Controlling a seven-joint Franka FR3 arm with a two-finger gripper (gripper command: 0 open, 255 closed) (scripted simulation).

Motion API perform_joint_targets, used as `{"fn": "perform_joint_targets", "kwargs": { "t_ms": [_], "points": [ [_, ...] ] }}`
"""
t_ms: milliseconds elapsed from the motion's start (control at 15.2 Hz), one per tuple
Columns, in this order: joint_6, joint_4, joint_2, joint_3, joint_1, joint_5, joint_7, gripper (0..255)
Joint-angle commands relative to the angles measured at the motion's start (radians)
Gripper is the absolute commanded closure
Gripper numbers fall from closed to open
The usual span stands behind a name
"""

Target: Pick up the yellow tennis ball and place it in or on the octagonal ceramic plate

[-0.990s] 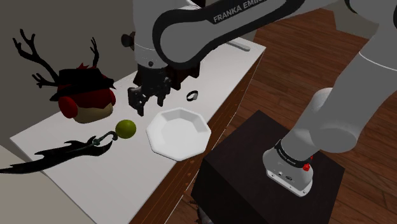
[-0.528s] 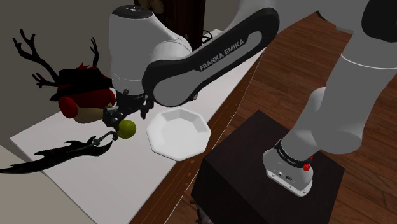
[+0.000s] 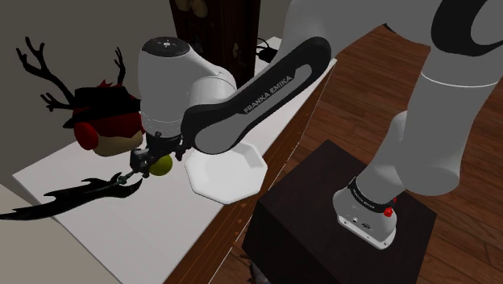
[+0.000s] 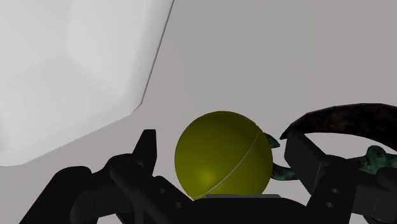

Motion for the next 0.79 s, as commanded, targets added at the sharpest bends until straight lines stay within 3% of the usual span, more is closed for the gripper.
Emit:
{"fn": "perform_joint_targets", "kwargs": {
  "t_ms": [0,396,462,726],
  "points": [
    [0.008,0.001,0.009,-0.003,0.003,-0.006,0.005,0],
    [0.008,0.001,0.009,-0.003,0.003,-0.006,0.005,0],
    [0.008,0.001,0.009,-0.003,0.003,-0.006,0.005,255],
    [0.007,0.001,0.009,-0.002,0.003,-0.006,0.005,255]
  ]
}}
